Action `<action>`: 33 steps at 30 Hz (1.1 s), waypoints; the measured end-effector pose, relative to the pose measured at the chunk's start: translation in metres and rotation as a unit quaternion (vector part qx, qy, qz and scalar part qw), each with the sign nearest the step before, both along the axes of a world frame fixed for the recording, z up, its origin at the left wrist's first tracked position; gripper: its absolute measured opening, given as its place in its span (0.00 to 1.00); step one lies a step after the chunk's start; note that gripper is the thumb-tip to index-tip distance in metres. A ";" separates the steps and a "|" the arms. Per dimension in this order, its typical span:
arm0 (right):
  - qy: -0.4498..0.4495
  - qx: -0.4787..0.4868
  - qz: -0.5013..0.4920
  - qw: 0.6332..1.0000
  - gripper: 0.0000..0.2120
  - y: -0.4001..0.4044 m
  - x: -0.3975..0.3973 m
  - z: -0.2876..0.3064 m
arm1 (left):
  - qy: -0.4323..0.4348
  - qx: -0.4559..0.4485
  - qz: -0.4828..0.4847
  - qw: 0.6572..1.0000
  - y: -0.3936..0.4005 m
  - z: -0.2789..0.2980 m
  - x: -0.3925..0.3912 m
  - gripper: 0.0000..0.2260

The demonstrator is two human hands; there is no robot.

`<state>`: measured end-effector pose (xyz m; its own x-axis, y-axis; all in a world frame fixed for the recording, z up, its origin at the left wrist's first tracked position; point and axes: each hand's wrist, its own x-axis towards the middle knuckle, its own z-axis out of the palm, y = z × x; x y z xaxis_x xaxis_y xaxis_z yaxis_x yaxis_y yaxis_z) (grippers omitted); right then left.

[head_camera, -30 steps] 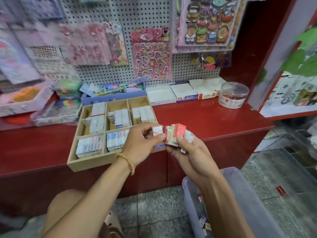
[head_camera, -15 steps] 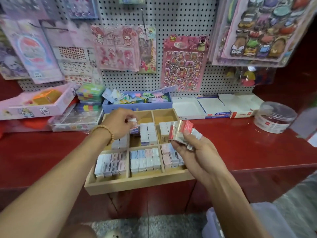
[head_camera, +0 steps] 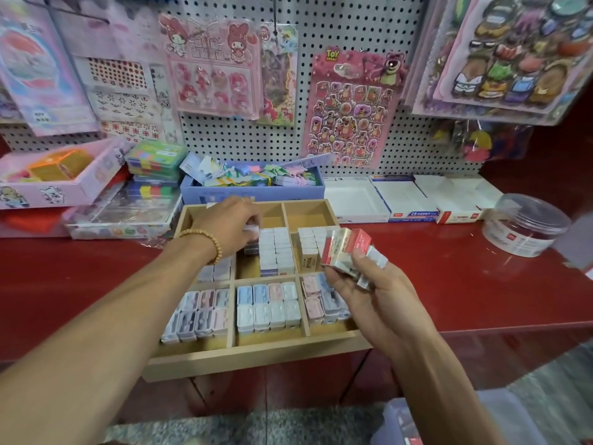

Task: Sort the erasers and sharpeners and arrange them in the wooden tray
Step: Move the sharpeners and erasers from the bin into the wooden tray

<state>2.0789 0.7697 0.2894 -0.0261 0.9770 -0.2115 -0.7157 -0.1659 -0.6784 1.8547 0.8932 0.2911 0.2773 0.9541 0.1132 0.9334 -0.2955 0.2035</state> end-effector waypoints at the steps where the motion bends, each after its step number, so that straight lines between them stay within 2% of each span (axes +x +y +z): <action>1: -0.003 0.001 -0.003 1.000 0.20 0.000 0.001 0.000 | 0.009 -0.001 -0.005 1.000 0.000 -0.002 0.000 0.07; 3: -0.007 0.002 -0.006 1.000 0.22 0.000 0.003 0.001 | 0.025 0.010 -0.021 0.999 -0.003 -0.004 -0.001 0.10; 8: -0.005 -0.001 -0.018 1.000 0.22 -0.001 0.006 0.002 | 0.055 0.059 -0.022 0.996 -0.005 -0.005 -0.003 0.07; 14: -0.009 0.000 -0.013 1.000 0.19 -0.002 -0.001 0.006 | 0.076 0.042 -0.021 0.996 -0.007 0.000 -0.003 0.08; 17: -0.012 0.002 -0.006 1.000 0.16 -0.001 -0.005 0.009 | 0.099 0.002 -0.016 0.995 -0.006 0.009 -0.005 0.15; 19: -0.013 0.005 0.004 1.000 0.14 0.001 -0.008 0.011 | 0.051 -0.009 -0.012 0.999 -0.006 0.015 -0.010 0.18; 21: -0.015 0.009 0.010 1.000 0.13 0.004 -0.013 0.014 | -0.078 0.014 -0.016 0.997 -0.010 0.021 -0.012 0.13; 24: -0.028 0.015 0.021 0.999 0.13 0.011 -0.023 0.017 | -0.281 0.011 -0.035 0.959 -0.024 0.039 -0.002 0.07; 26: -0.035 0.015 0.029 0.999 0.13 0.017 -0.032 0.018 | -0.364 -0.066 -0.065 0.927 -0.034 0.053 0.006 0.09; 29: -0.049 0.025 0.055 0.997 0.13 0.027 -0.048 0.024 | -0.363 -0.147 -0.092 0.915 -0.036 0.062 0.007 0.12; 33: -0.103 0.048 0.080 0.990 0.12 0.044 -0.067 0.041 | -0.384 -0.112 -0.069 0.914 -0.028 0.070 -0.007 0.07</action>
<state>2.0124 0.8135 0.3300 -0.1472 0.9798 -0.1355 -0.5298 -0.1938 -0.8257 1.8480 0.8649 0.3616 0.3175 0.9391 0.1315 0.4476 -0.2707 0.8523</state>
